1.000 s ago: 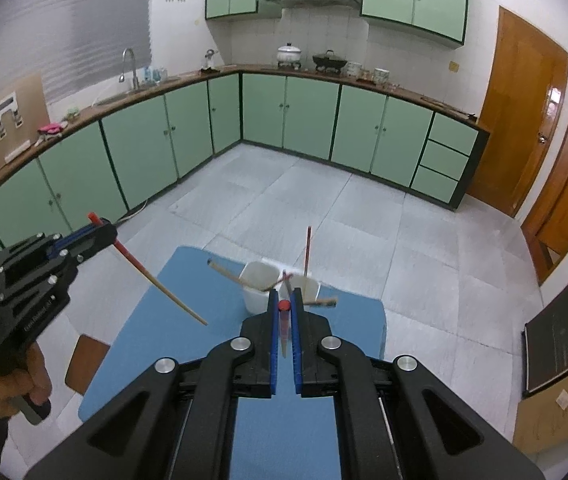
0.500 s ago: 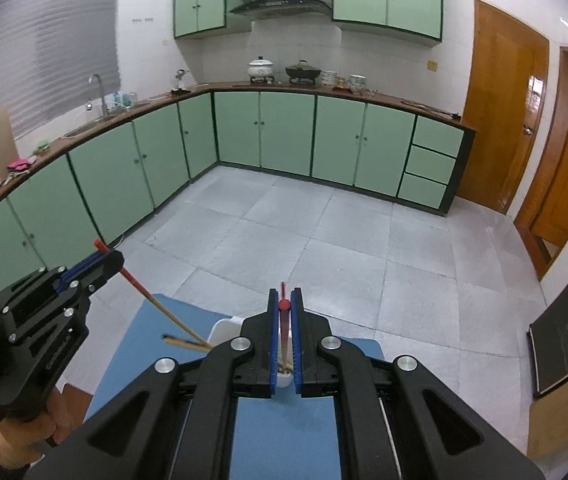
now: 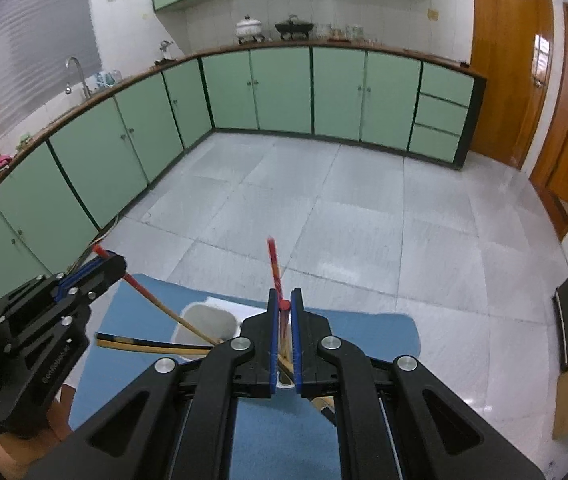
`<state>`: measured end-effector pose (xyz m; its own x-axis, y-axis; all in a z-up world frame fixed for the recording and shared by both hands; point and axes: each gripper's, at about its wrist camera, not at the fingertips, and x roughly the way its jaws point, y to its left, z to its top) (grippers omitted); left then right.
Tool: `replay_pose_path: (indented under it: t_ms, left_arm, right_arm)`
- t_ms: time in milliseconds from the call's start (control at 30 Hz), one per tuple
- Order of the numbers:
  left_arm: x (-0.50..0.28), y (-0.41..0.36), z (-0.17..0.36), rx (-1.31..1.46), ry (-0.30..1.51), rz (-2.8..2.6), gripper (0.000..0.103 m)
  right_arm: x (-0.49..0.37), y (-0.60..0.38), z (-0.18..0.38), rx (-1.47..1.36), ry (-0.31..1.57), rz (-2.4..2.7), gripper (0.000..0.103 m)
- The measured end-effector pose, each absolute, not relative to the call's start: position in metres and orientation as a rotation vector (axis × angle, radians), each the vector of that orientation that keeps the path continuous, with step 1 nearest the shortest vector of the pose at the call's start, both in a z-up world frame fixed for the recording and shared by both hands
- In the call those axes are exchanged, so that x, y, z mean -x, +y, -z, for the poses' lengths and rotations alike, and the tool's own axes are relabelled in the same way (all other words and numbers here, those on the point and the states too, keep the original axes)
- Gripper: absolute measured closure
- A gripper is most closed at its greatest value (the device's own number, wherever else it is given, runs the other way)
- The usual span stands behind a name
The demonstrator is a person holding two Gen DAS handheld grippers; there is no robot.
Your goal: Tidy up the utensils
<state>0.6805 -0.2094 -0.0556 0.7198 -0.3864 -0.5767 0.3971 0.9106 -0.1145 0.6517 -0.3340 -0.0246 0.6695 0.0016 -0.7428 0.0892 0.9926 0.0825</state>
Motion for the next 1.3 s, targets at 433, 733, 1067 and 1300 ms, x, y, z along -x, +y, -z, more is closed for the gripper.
replay_pose_path:
  t_ms: [433,733,1067,1300]
  left_arm:
    - [-0.683,-0.192,0.053,-0.013,0.636,0.388,0.05]
    - [-0.644,-0.158,0.019,-0.002,0.588,0.379,0.031]
    - [-0.54,-0.094,0.004,-0.017,0.54,0.362,0.008]
    - [-0.414,-0.032,0.019,0.006,0.534,0.26,0.005]
  right_arm:
    - [-0.64,-0.358,0.03,-0.187,0.809,0.06,0.082]
    - [-0.596,-0.364,0.001,-0.175,0.734,0.087,0.074]
    - [-0.469,-0.339,-0.028,-0.142,0.562,0.079,0.021]
    - [-0.322,-0.289,-0.005,-0.037,0.464,0.147,0.006]
